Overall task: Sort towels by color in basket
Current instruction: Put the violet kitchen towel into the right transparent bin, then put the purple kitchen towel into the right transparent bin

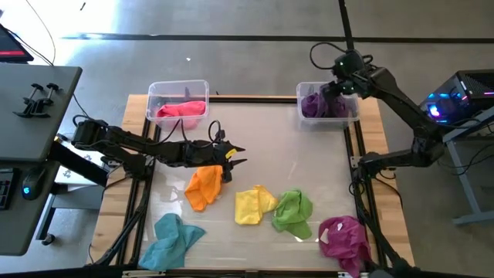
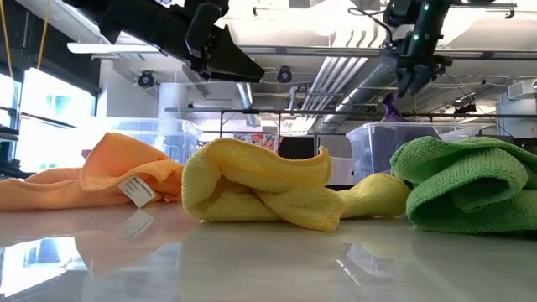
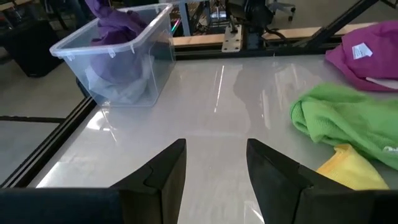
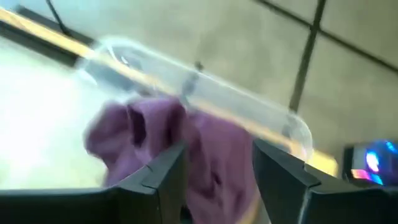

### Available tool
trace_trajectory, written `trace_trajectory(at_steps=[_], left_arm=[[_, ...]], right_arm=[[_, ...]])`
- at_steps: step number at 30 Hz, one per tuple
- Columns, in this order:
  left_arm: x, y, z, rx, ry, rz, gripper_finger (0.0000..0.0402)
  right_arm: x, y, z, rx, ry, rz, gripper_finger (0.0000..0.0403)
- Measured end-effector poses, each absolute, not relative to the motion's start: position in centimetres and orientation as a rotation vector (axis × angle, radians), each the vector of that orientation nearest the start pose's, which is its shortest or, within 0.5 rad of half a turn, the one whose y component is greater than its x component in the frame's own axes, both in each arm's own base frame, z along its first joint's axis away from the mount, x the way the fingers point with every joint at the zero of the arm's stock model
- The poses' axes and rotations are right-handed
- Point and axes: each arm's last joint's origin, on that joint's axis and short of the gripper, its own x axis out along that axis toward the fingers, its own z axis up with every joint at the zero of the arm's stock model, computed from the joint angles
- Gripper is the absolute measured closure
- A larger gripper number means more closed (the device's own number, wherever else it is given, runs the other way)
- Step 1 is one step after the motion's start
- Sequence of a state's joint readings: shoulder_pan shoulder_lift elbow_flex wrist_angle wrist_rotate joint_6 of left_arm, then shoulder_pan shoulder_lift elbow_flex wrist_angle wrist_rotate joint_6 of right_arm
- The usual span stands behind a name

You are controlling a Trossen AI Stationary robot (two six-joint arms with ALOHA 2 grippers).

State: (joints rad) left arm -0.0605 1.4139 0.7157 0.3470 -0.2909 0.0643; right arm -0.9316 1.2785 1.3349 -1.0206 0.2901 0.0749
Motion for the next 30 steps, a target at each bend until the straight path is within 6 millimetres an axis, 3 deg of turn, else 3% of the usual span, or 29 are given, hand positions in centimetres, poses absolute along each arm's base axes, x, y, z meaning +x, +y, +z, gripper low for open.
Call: trace_trajectory(at_steps=[5, 12, 17, 23, 30], left_arm=[[29.2, -0.9, 21.4, 0.128, 0.372, 0.216, 0.0245], [29.2, -0.9, 21.4, 0.132, 0.373, 0.216, 0.0245], [29.2, -0.9, 21.5, 0.138, 0.371, 0.214, 0.0245], [29.3, -0.9, 21.6, 0.137, 0.360, 0.215, 0.0245], [29.3, -1.0, 21.6, 0.134, 0.359, 0.215, 0.0245]], right_arm=[[15.0, -20.5, 31.7, 0.450, 0.879, -0.980, 0.0275], [15.5, -21.6, 23.3, 0.484, 0.949, -0.981, 0.0346], [15.3, -22.2, 20.2, 0.498, 0.972, -0.987, 0.0371], [15.0, -22.1, 22.1, 0.468, 0.971, -0.970, 0.0334], [14.3, -20.2, 28.3, 0.408, 0.860, -0.976, 0.0249]])
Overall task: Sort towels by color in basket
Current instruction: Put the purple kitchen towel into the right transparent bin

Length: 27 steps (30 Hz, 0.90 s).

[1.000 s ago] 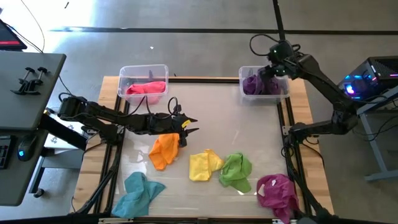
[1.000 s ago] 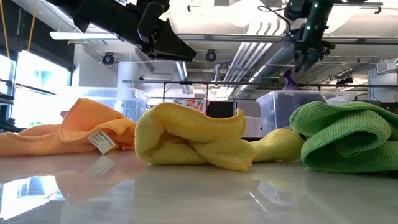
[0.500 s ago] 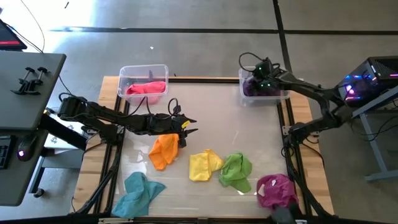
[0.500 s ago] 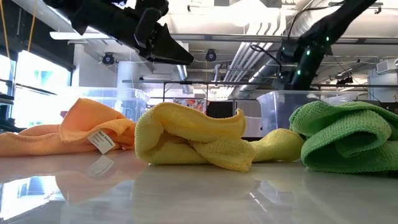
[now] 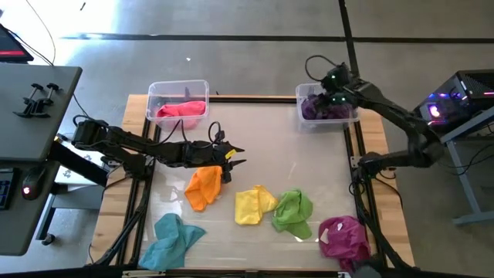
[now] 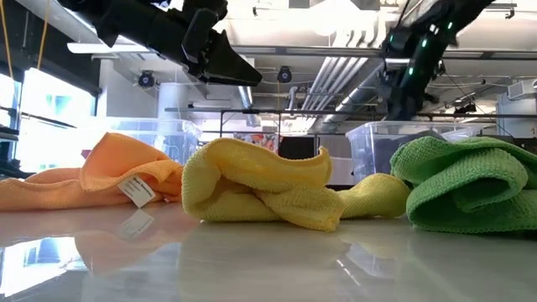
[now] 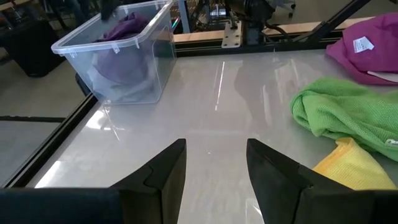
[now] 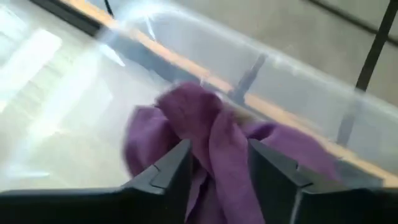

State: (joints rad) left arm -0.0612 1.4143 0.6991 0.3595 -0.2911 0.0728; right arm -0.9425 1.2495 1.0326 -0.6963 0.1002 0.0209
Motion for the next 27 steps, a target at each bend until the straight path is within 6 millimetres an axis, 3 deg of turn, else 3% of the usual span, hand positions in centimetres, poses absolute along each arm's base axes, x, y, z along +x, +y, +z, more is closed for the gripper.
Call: trace_trajectory(at_steps=[6, 12, 19, 23, 27], left_arm=[[29.3, -1.0, 21.6, 0.136, 0.356, 0.214, 0.0245], [29.3, -1.0, 21.6, 0.144, 0.355, 0.213, 0.0245], [29.3, -1.0, 21.6, 0.151, 0.356, 0.211, 0.0245], [29.3, -1.3, 21.6, 0.166, 0.357, 0.198, 0.0245], [29.3, -1.5, 21.6, 0.173, 0.356, 0.189, 0.0245]], right_arm=[[14.7, -15.3, 32.6, 0.340, 0.666, -0.891, 0.0238], [17.1, -7.8, 34.1, 0.287, 0.600, -0.581, 0.0238], [18.7, 1.0, 32.1, 0.329, 0.810, -0.339, 0.0238], [17.8, 5.3, 30.3, 0.531, 1.061, -0.275, 0.0238], [16.9, 9.1, 28.9, 0.756, 1.292, -0.317, 0.0238]])
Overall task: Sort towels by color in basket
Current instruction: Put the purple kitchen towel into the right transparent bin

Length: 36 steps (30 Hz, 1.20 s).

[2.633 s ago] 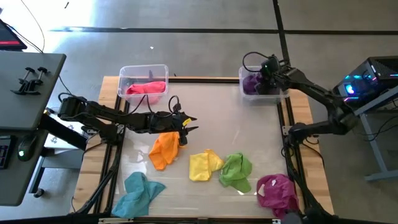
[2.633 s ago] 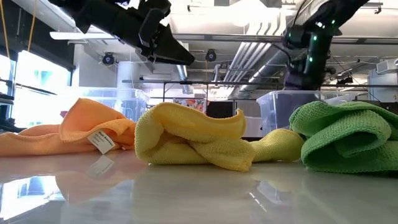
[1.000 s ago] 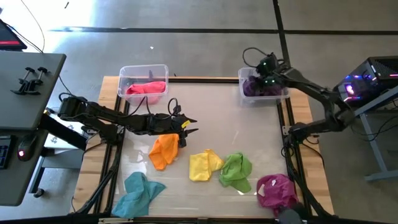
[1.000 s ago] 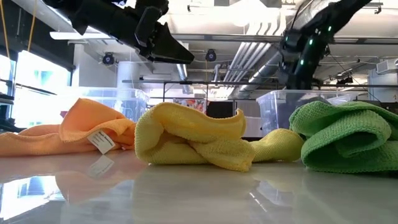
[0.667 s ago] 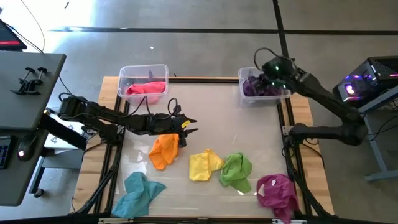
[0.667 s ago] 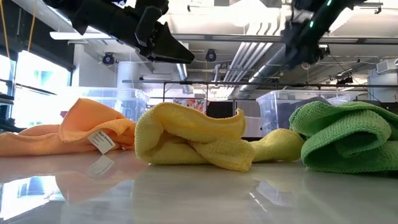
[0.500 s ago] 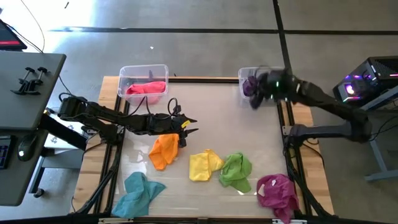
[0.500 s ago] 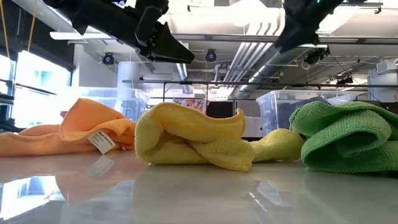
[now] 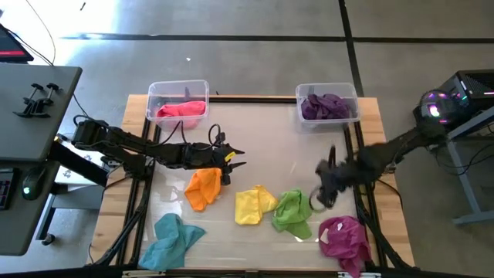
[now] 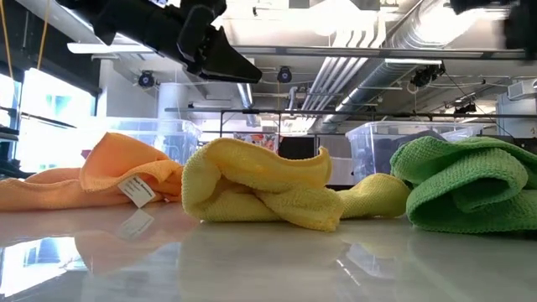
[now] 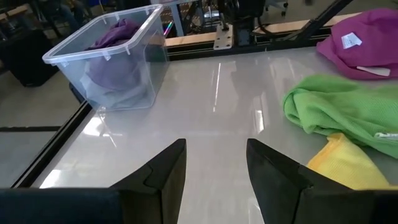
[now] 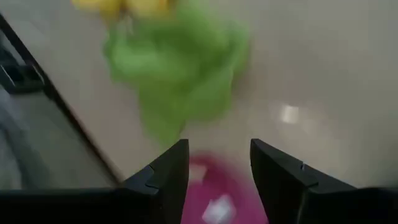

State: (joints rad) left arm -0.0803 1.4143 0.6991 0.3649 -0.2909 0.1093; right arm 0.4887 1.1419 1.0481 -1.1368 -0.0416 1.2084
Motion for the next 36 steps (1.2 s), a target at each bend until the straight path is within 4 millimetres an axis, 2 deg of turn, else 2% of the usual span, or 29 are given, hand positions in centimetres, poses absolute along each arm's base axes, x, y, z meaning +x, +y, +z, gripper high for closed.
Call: trace_trajectory(at_steps=[3, 8, 13, 17, 21, 24, 28, 33, 36], left_arm=[[29.3, -1.5, 21.6, 0.173, 0.357, 0.189, 0.0245], [29.3, -1.5, 21.6, 0.173, 0.357, 0.189, 0.0245], [29.3, -1.5, 21.6, 0.179, 0.357, 0.188, 0.0245], [29.3, -1.5, 21.6, 0.180, 0.357, 0.188, 0.0245], [29.3, -1.5, 21.6, 0.180, 0.357, 0.188, 0.0245], [29.3, -1.5, 21.6, 0.180, 0.356, 0.189, 0.0245], [29.3, -1.5, 21.6, 0.180, 0.356, 0.189, 0.0245], [29.3, -1.5, 21.7, 0.179, 0.350, 0.189, 0.0245], [29.3, -1.5, 21.7, 0.170, 0.343, 0.191, 0.0245]], right_arm=[[16.4, 12.1, 27.9, 0.888, 1.399, -0.399, 0.0238], [15.7, 17.0, 25.6, 0.894, 1.515, -0.464, 0.0238], [15.3, 19.5, 22.7, 0.863, 1.638, -0.633, 0.0238], [15.8, 21.0, 20.5, 0.841, 1.751, -0.597, 0.0238], [15.9, 21.4, 17.7, 0.821, 1.843, -0.504, 0.0238], [15.3, 20.8, 15.4, 0.784, 1.864, -0.492, 0.0239], [14.5, 19.8, 13.1, 0.800, 1.876, -0.471, 0.0274], [14.2, 19.3, 12.1, 0.794, 1.801, -0.392, 0.0380], [14.9, 19.2, 12.9, 0.719, 1.581, -0.394, 0.0387]])
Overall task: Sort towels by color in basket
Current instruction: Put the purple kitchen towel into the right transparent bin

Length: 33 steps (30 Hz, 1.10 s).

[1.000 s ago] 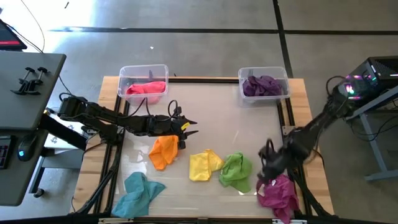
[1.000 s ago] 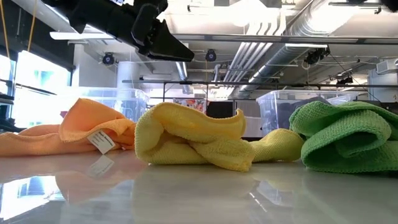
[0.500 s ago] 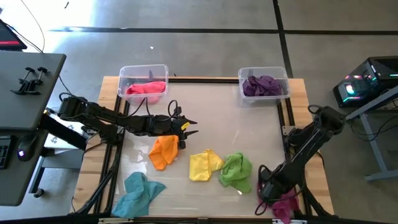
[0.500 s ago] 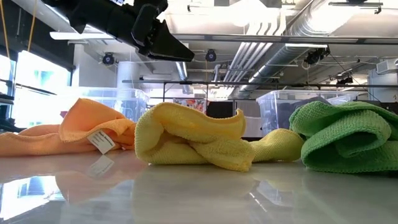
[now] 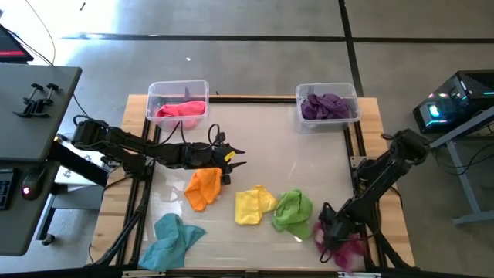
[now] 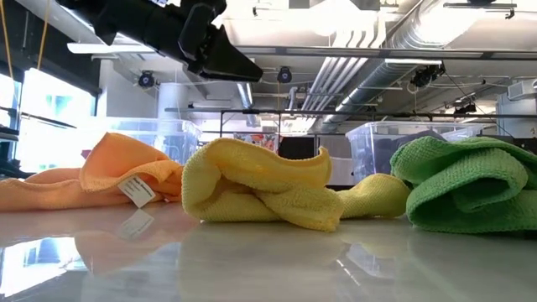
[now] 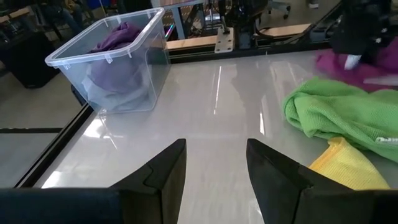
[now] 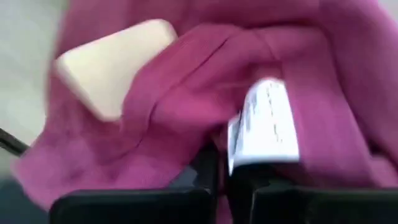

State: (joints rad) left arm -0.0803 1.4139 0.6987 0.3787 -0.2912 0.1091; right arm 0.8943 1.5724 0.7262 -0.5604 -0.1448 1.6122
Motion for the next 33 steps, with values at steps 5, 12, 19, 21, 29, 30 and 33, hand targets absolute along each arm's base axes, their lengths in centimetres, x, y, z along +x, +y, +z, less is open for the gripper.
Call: trace_trajectory(at_steps=[5, 12, 19, 21, 29, 30, 33], left_arm=[[29.4, -1.5, 21.9, 0.157, 0.320, 0.193, 0.0245], [29.4, -1.6, 22.1, 0.151, 0.299, 0.194, 0.0245], [29.4, -1.6, 22.2, 0.151, 0.295, 0.194, 0.0245], [29.4, -1.6, 22.2, 0.152, 0.296, 0.194, 0.0245], [29.4, -1.6, 22.2, 0.158, 0.289, 0.193, 0.0245], [29.4, -1.6, 22.2, 0.158, 0.289, 0.193, 0.0245], [29.5, -1.6, 22.3, 0.158, 0.283, 0.193, 0.0245]], right_arm=[[16.1, 18.2, 15.6, 0.467, 1.070, -0.588, 0.0398], [16.5, 16.1, 21.4, 0.103, 0.519, -0.818, 0.0399], [17.9, 12.3, 25.3, -0.116, 0.491, -0.911, 0.0399], [18.2, 10.8, 26.3, -0.132, 0.519, -0.952, 0.0400], [17.4, 4.2, 30.0, -0.213, 0.471, -1.139, 0.0401], [17.0, 3.2, 30.5, -0.209, 0.481, -1.172, 0.0401], [15.4, 0.5, 31.7, -0.171, 0.510, -1.278, 0.0401]])
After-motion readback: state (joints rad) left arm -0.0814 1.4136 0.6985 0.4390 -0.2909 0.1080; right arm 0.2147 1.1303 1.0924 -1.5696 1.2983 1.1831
